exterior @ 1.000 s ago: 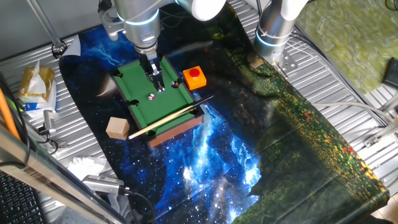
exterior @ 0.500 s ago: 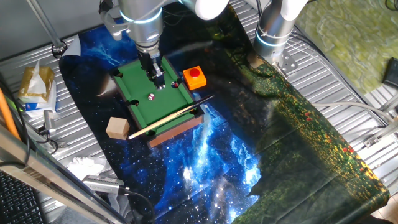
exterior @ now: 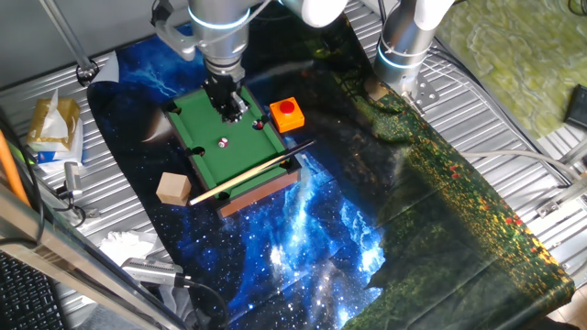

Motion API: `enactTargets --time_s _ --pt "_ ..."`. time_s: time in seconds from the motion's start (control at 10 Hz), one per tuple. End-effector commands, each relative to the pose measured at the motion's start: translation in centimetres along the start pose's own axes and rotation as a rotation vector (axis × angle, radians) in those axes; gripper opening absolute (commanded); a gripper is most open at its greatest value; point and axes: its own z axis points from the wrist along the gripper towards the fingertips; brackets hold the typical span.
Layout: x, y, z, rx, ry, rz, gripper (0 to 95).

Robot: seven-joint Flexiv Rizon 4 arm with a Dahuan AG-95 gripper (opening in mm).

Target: Hit the pool ball

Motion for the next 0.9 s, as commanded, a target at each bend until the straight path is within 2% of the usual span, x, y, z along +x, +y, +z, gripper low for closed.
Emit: enactTargets --time_s 0.1,0.4,0.9 --pt "-0.08 0.11 0.05 0.004 -0.007 0.010 0.0" --pt "-0.11 0.24 0.11 0.004 -0.003 -0.002 0.0" --pt "0.12 0.36 0.04 0.002 -0.006 0.045 0.0"
